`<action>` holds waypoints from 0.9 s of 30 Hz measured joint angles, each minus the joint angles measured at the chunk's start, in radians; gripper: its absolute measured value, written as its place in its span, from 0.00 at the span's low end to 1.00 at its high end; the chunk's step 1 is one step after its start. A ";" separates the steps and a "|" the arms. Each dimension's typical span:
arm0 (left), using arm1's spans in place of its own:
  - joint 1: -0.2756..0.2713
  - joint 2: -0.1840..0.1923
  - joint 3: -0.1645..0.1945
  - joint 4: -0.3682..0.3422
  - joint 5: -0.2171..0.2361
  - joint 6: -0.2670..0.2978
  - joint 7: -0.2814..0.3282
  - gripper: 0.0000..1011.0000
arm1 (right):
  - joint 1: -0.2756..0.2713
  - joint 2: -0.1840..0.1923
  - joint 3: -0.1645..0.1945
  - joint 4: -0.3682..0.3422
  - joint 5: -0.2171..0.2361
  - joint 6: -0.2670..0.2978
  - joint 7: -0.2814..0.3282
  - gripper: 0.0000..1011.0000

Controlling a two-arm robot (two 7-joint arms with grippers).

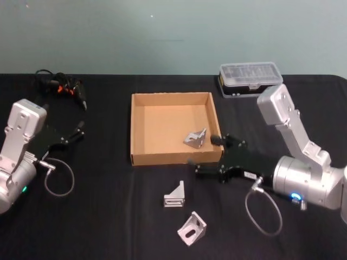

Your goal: Use one hand to pick up the angle iron from the table and place it into the box.

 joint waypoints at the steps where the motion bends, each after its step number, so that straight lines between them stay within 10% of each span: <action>1: 0.000 0.000 0.000 0.000 0.000 0.000 0.000 1.00 | -0.004 0.003 -0.001 -0.005 0.005 0.004 0.002 0.99; 27: 0.000 0.000 0.000 0.000 0.000 0.000 0.000 1.00 | -0.026 0.131 -0.100 -0.119 0.104 0.248 0.031 0.99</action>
